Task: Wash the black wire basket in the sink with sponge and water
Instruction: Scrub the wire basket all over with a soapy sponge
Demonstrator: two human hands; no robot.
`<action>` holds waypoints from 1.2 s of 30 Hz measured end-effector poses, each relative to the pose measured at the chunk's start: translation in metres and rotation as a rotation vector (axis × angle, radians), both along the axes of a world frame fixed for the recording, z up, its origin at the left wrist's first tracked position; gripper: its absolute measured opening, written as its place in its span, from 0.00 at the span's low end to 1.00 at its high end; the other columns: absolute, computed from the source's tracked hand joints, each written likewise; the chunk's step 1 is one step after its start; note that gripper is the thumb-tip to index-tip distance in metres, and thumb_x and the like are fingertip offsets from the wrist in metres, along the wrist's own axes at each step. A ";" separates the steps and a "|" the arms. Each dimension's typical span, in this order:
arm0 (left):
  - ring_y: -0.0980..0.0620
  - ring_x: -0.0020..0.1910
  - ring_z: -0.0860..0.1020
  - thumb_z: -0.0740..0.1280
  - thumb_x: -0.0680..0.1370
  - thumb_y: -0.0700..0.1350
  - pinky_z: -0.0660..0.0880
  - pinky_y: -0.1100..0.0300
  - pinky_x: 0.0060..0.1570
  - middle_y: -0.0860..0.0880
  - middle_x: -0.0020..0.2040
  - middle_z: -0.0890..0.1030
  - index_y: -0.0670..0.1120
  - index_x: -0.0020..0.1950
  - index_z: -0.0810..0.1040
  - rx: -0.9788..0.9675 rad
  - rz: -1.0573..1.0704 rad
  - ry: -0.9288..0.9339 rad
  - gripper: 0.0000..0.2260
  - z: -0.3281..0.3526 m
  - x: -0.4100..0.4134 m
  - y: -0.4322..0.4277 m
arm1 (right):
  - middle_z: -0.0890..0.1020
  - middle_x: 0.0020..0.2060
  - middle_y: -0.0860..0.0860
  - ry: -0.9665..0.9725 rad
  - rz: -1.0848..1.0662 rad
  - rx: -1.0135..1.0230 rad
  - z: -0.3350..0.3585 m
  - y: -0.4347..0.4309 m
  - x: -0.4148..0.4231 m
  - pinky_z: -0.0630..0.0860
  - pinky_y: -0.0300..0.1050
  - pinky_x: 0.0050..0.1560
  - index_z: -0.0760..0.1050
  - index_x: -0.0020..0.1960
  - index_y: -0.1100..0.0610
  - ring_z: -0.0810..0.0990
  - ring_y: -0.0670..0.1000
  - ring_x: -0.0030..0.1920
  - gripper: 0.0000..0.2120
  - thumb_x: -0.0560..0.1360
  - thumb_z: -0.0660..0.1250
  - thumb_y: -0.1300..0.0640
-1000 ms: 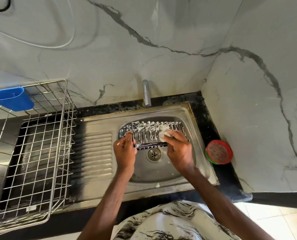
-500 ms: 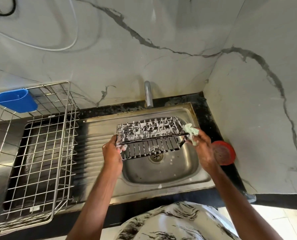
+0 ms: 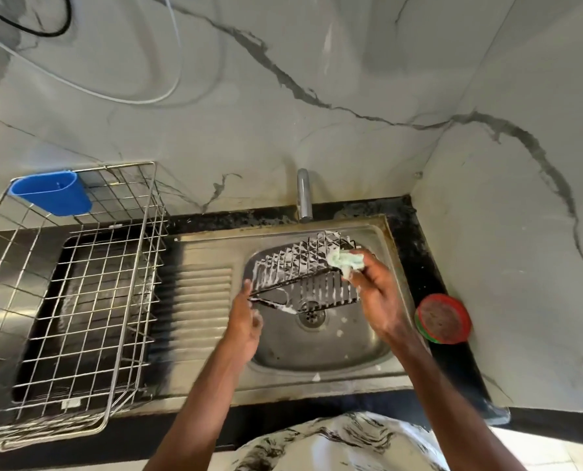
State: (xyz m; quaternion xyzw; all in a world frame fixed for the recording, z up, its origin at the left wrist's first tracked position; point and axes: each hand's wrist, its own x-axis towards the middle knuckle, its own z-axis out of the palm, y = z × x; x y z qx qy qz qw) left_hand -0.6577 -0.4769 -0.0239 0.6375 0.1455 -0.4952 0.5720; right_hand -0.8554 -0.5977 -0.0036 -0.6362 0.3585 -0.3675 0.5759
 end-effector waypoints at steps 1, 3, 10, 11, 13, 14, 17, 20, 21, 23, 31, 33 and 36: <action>0.43 0.55 0.77 0.71 0.80 0.53 0.77 0.48 0.61 0.35 0.73 0.69 0.46 0.73 0.69 -0.020 0.011 0.142 0.24 0.000 -0.004 0.000 | 0.84 0.50 0.48 0.062 0.052 -0.085 0.004 0.002 0.003 0.79 0.49 0.49 0.79 0.60 0.54 0.82 0.55 0.50 0.16 0.79 0.62 0.69; 0.35 0.63 0.78 0.74 0.77 0.52 0.76 0.40 0.66 0.27 0.70 0.71 0.39 0.74 0.67 -0.184 0.043 0.497 0.31 0.002 -0.017 -0.003 | 0.83 0.45 0.44 0.109 0.133 -0.175 0.011 0.005 0.007 0.76 0.45 0.43 0.78 0.55 0.51 0.80 0.48 0.43 0.15 0.76 0.61 0.67; 0.39 0.63 0.81 0.64 0.83 0.37 0.83 0.56 0.33 0.31 0.64 0.80 0.33 0.63 0.76 -0.479 0.165 0.520 0.11 0.044 -0.055 -0.032 | 0.84 0.55 0.50 0.132 0.161 -0.084 0.018 0.009 -0.002 0.79 0.50 0.58 0.78 0.62 0.57 0.82 0.53 0.57 0.15 0.78 0.62 0.66; 0.40 0.59 0.83 0.64 0.83 0.36 0.83 0.57 0.32 0.31 0.63 0.80 0.32 0.64 0.75 -0.470 0.158 0.503 0.12 0.045 -0.054 -0.031 | 0.84 0.55 0.50 0.168 0.162 -0.093 0.020 0.007 -0.005 0.80 0.48 0.57 0.79 0.61 0.57 0.83 0.51 0.57 0.15 0.78 0.63 0.67; 0.41 0.49 0.87 0.63 0.83 0.36 0.83 0.58 0.32 0.31 0.59 0.82 0.33 0.62 0.77 -0.449 0.179 0.487 0.10 0.042 -0.051 -0.026 | 0.84 0.57 0.48 0.293 0.143 -0.163 0.026 0.002 -0.011 0.80 0.42 0.55 0.79 0.61 0.53 0.83 0.45 0.55 0.16 0.78 0.65 0.69; 0.42 0.46 0.87 0.63 0.83 0.36 0.83 0.59 0.32 0.31 0.56 0.83 0.34 0.60 0.78 -0.445 0.201 0.500 0.08 0.039 -0.050 -0.023 | 0.83 0.58 0.48 0.348 0.099 -0.200 0.028 -0.002 -0.016 0.81 0.40 0.55 0.79 0.62 0.51 0.83 0.44 0.55 0.17 0.78 0.67 0.68; 0.46 0.43 0.88 0.64 0.84 0.37 0.85 0.56 0.39 0.33 0.50 0.86 0.35 0.61 0.79 -0.473 0.262 0.565 0.09 0.030 -0.048 -0.016 | 0.80 0.56 0.53 0.458 -0.107 -0.409 0.029 -0.019 -0.027 0.76 0.30 0.52 0.82 0.59 0.57 0.81 0.49 0.52 0.15 0.74 0.72 0.67; 0.51 0.41 0.85 0.66 0.80 0.36 0.85 0.55 0.40 0.36 0.46 0.85 0.36 0.56 0.81 -0.464 0.259 0.553 0.08 0.024 -0.048 -0.010 | 0.82 0.54 0.56 0.499 -0.225 -0.409 0.028 -0.020 -0.017 0.74 0.22 0.42 0.83 0.58 0.59 0.81 0.48 0.44 0.16 0.72 0.73 0.69; 0.52 0.41 0.85 0.67 0.77 0.36 0.85 0.56 0.39 0.37 0.46 0.86 0.37 0.56 0.81 -0.476 0.259 0.555 0.09 0.023 -0.048 -0.009 | 0.83 0.55 0.57 0.494 -0.236 -0.381 0.029 -0.016 -0.009 0.74 0.22 0.40 0.83 0.59 0.59 0.82 0.47 0.43 0.16 0.72 0.73 0.69; 0.53 0.40 0.86 0.67 0.75 0.37 0.84 0.58 0.42 0.37 0.46 0.87 0.36 0.56 0.81 -0.522 0.270 0.563 0.11 0.021 -0.049 -0.008 | 0.84 0.55 0.57 0.486 -0.246 -0.378 0.030 -0.004 0.008 0.72 0.20 0.39 0.83 0.59 0.59 0.83 0.46 0.43 0.16 0.73 0.73 0.70; 0.56 0.25 0.81 0.68 0.77 0.40 0.80 0.67 0.28 0.44 0.34 0.84 0.38 0.48 0.83 -0.582 0.196 0.560 0.07 0.015 -0.051 -0.007 | 0.82 0.49 0.54 0.436 -0.060 -0.685 0.047 0.036 0.053 0.82 0.45 0.47 0.85 0.56 0.59 0.79 0.55 0.53 0.18 0.71 0.67 0.72; 0.55 0.28 0.83 0.69 0.75 0.39 0.81 0.64 0.29 0.44 0.37 0.86 0.38 0.51 0.83 -0.578 0.213 0.552 0.08 0.014 -0.050 -0.006 | 0.82 0.50 0.55 0.468 -0.123 -0.668 0.040 0.020 0.044 0.83 0.43 0.43 0.84 0.58 0.59 0.80 0.55 0.51 0.20 0.70 0.64 0.73; 0.54 0.28 0.84 0.69 0.73 0.40 0.80 0.64 0.26 0.44 0.36 0.86 0.37 0.46 0.86 -0.548 0.217 0.523 0.08 0.015 -0.052 -0.004 | 0.82 0.50 0.57 0.522 -0.267 -0.619 0.024 -0.012 0.020 0.81 0.38 0.40 0.83 0.59 0.59 0.80 0.51 0.46 0.26 0.68 0.64 0.79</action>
